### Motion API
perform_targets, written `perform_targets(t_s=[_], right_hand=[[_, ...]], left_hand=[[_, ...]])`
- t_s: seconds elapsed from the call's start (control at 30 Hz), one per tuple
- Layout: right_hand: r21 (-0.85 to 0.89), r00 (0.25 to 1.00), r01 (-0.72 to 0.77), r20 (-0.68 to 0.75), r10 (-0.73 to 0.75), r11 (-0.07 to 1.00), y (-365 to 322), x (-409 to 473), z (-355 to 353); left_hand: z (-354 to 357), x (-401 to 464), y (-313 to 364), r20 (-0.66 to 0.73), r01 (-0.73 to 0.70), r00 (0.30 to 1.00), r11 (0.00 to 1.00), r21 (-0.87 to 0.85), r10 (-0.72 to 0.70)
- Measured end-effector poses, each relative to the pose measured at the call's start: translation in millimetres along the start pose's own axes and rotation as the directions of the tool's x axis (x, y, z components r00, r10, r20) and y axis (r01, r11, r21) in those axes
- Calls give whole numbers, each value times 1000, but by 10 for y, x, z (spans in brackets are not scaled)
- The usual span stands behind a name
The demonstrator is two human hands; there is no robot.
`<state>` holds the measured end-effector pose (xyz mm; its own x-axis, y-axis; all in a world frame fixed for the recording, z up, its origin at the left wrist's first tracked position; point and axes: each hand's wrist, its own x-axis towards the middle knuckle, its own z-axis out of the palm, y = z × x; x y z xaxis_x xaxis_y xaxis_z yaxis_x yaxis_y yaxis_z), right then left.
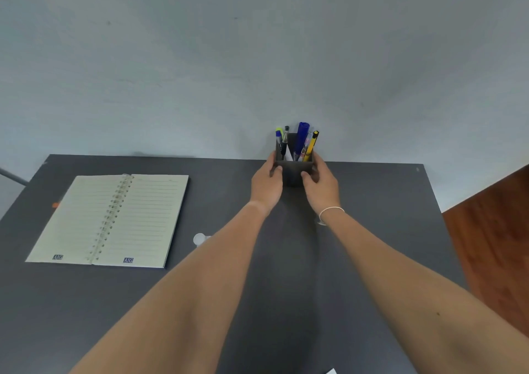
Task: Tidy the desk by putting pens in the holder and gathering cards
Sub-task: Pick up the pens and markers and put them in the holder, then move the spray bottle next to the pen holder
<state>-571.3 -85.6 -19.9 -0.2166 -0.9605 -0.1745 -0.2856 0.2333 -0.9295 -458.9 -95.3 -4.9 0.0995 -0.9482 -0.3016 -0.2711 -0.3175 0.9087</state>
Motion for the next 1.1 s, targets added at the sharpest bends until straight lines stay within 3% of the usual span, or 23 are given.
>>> perform_targets(t_s=[0.23,0.63,0.77,1.1], right_hand=[[-86,1000,-19,5,19,996,-35,-35,-42],[-36,1000,-15,1,15,999,-85,-891,-232],[-31,1000,-11,20,12,999,-57,-1262,-184],[-54,991,6,136,2,998,1,-1822,257]], left_hand=[[-27,-88,31,17,26,1000,1000,-9,-26],[-244,-972,-111,108,-8,994,1000,-28,11],[-392,-1373,-321,127,-22,992,999,46,16],[-926,-1949,-934,31,28,999,993,118,-32]])
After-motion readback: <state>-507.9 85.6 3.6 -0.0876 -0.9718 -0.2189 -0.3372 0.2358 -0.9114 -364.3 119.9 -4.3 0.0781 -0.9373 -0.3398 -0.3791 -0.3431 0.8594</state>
